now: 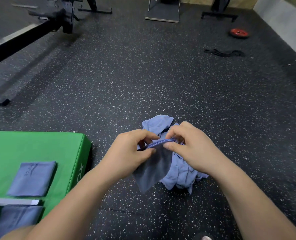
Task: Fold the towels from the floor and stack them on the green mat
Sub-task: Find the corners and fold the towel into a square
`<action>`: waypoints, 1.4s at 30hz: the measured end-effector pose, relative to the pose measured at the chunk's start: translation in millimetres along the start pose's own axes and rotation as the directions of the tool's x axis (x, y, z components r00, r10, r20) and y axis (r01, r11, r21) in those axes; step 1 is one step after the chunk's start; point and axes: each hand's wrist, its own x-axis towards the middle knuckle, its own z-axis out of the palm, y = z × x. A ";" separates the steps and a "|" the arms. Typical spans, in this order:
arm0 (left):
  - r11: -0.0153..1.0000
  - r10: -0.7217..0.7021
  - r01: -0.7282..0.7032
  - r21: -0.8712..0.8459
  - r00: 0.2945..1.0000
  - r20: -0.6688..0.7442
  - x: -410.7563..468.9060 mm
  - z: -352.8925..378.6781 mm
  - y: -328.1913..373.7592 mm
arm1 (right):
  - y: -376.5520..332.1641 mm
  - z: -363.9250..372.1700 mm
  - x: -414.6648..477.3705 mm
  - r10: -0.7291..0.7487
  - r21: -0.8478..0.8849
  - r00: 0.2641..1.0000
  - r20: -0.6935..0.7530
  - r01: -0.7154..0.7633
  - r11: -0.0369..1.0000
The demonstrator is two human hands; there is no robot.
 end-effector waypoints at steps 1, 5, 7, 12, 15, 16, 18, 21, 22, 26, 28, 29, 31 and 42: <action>1.000 -0.018 0.018 -0.009 1.000 -0.003 0.9 -1.4 -1.5 | 0.7 -2.0 -0.2 -0.010 -0.013 1.000 0.010 0.010 1.000; 0.997 -0.068 0.066 0.031 0.996 0.057 3.0 -9.1 -12.1 | 3.4 -5.3 -4.0 -0.006 0.004 0.999 0.050 0.005 1.000; 0.994 -0.065 0.059 0.094 0.996 0.056 3.8 -14.5 -18.1 | 4.6 -6.9 -5.3 -0.003 0.003 0.999 0.045 0.003 1.000; 0.993 -0.117 0.117 -0.015 0.993 0.013 5.8 -30.4 -26.2 | 9.3 -17.6 -3.9 -0.016 0.064 0.998 -0.067 0.020 0.998; 0.971 -0.140 0.139 -0.195 0.990 0.013 7.1 -33.9 -27.4 | 10.4 -21.7 -3.9 -0.031 0.122 0.997 -0.077 0.040 0.992; 0.960 -0.138 0.135 -0.245 0.990 0.005 7.4 -34.2 -26.9 | 10.0 -22.5 -4.2 -0.033 0.136 0.997 -0.069 0.043 0.990; 0.939 -0.129 0.121 -0.321 0.992 -0.005 7.7 -33.8 -23.9 | 7.8 -22.8 -5.1 -0.029 0.138 0.999 -0.039 0.034 0.990; 0.928 -0.117 0.112 -0.356 0.993 0.008 7.2 -27.4 -18.7 | 3.2 -15.4 -6.8 -0.009 0.079 0.999 0.047 0.005 0.997; 0.930 -0.112 0.113 -0.350 0.993 0.023 6.9 -23.4 -16.4 | 0.3 -10.6 -7.7 -0.010 0.064 0.998 0.069 0.006 0.998; 0.934 -0.087 0.110 -0.341 0.993 0.083 5.1 -6.6 -9.2 | -12.6 13.6 -8.5 -0.103 0.026 0.987 0.126 0.101 0.995; 0.905 -0.080 0.107 -0.412 0.993 0.082 4.1 -2.1 -7.0 | -15.8 22.8 -7.3 -0.104 0.058 0.986 0.133 0.097 0.994; 0.890 -0.076 0.095 -0.445 0.995 0.062 4.2 -0.8 -6.8 | -15.7 25.3 -6.2 -0.101 0.068 0.988 0.119 0.094 0.993; 0.858 -0.081 0.082 -0.507 0.996 0.024 4.7 -0.1 -7.7 | -14.5 26.9 -4.4 -0.122 0.087 0.990 0.074 0.115 0.989; 0.896 -0.113 0.233 -0.378 0.943 0.314 -1.7 17.4 -27.3 | -13.6 -2.9 -8.0 -0.196 0.140 0.973 -0.119 0.212 0.967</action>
